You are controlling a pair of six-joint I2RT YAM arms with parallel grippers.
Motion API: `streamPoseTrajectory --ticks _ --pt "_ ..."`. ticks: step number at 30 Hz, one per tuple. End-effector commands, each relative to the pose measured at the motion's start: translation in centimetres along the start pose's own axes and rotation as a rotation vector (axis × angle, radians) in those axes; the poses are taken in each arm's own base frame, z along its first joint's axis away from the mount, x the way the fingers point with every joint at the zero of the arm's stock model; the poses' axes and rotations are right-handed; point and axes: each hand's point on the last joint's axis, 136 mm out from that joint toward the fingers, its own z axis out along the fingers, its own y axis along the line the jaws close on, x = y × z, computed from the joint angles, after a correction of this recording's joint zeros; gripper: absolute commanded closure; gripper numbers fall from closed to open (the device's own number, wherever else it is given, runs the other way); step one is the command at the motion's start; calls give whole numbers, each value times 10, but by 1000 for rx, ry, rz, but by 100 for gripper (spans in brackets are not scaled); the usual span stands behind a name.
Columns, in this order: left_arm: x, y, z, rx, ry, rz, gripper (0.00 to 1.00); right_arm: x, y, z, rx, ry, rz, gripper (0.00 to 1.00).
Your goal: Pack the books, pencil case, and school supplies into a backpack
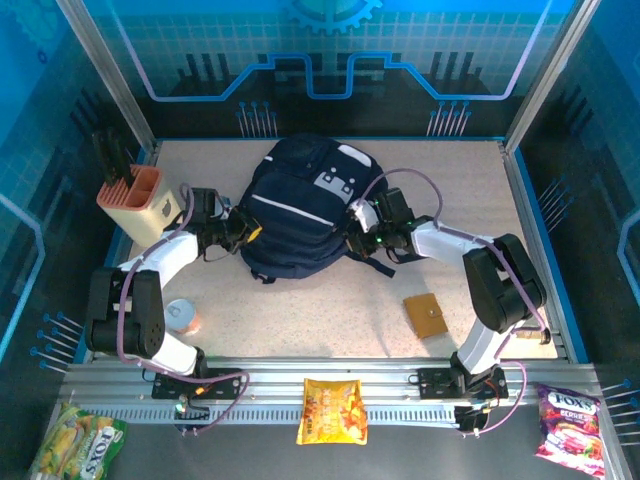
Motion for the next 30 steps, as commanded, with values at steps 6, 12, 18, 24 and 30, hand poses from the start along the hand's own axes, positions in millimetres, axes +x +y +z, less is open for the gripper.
streamPoseTrajectory --ticks 6,12,18,24,30 --pt "-9 3 -10 -23 -45 28 100 -17 -75 -10 280 -12 263 97" --pt "-7 2 -12 -20 -37 37 100 -21 -101 -12 369 6 396 89" --pt "3 -5 -14 24 -6 34 100 -35 -74 -27 264 -43 405 55" --pt "17 -4 -12 27 15 27 100 -55 -12 -45 29 -192 354 33" --pt "26 -4 -9 26 30 28 100 -77 26 -32 -83 -219 334 25"
